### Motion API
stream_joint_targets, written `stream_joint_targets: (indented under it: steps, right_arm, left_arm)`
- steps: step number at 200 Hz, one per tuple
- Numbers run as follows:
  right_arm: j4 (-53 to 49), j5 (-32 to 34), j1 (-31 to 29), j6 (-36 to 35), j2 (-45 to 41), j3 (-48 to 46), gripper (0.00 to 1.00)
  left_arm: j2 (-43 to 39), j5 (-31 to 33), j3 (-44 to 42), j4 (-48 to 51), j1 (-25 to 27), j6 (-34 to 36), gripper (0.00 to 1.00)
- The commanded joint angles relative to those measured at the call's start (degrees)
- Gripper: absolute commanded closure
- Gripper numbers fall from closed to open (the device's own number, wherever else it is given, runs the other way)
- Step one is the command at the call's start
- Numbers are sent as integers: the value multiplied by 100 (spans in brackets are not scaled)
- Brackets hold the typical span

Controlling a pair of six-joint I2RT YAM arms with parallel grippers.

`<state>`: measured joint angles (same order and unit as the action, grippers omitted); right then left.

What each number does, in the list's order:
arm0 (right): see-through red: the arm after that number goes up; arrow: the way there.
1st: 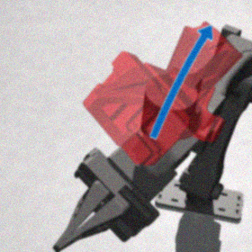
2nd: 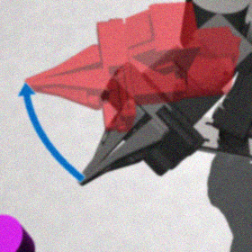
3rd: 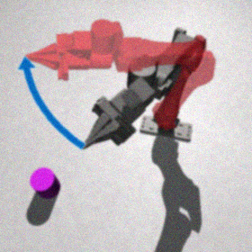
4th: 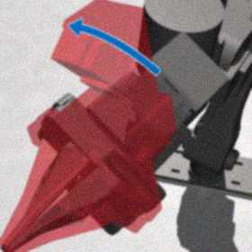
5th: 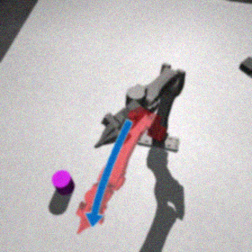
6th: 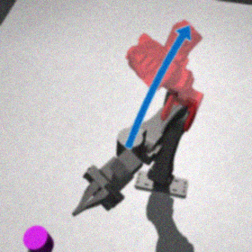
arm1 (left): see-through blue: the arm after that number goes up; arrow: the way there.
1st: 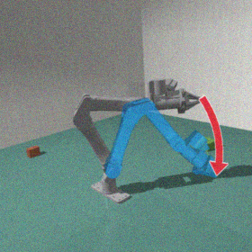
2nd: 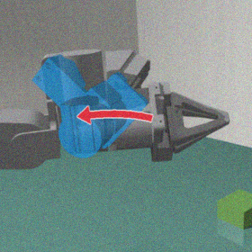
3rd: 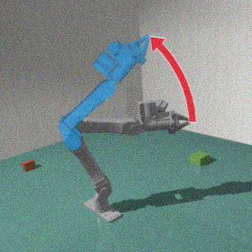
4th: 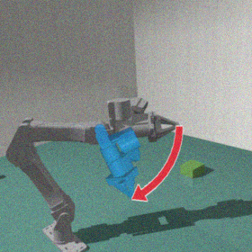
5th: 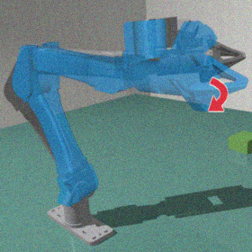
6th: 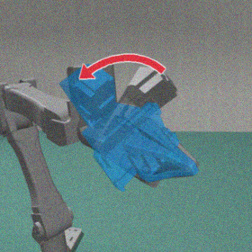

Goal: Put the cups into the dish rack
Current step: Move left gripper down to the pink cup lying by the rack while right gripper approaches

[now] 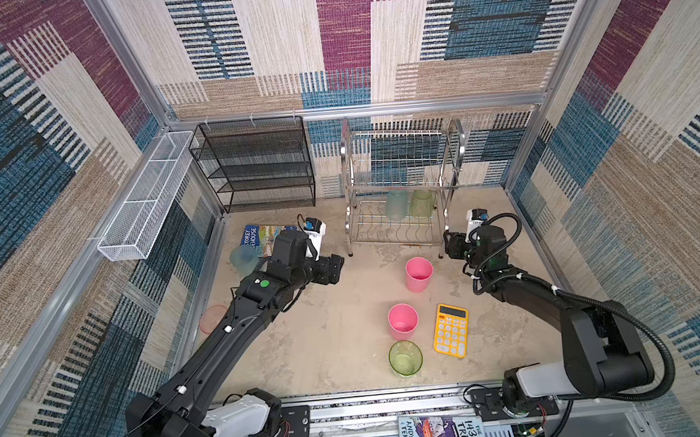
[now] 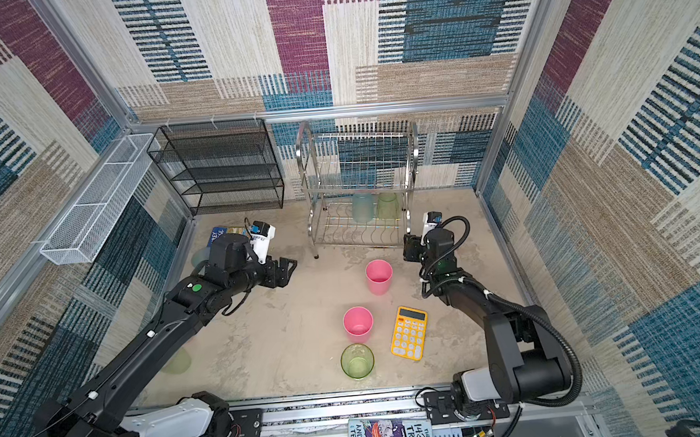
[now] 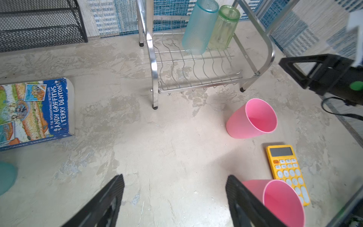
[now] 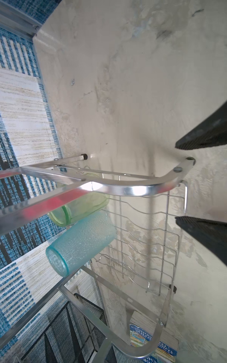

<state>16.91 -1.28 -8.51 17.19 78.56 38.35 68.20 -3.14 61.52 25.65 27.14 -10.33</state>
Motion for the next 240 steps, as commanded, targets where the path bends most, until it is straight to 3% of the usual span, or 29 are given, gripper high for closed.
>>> stream_joint_targets:
  steps: [1,45,80,108,155,201,240]
  right_arm:
    - [-321,323,-172,309,-383,-164,41]
    - [-1242,659,-728,682,-1383,-470,41]
    - [-2033,583,-774,875,-2019,-545,39]
    - [-2550,570,-774,983,-1954,-421,39]
    - [-2516,327,-767,1235,-1831,-504,39]
    - [-2404,159,-744,1379,-1704,-603,39]
    - [-2234,-73,-688,1418,-1625,-811,39]
  left_arm:
    - [95,267,96,150,36,-72,16]
    - [493,567,288,480,436,-123,18]
    - [812,667,454,682,950,-366,19]
    - [1230,899,880,1066,1356,-974,26]
    - [2098,928,1841,1779,1808,-2278,26]
    - [3357,1325,3218,2556,2295,-2889,25]
    - [4098,1370,3789,2653,2428,-3416,29]
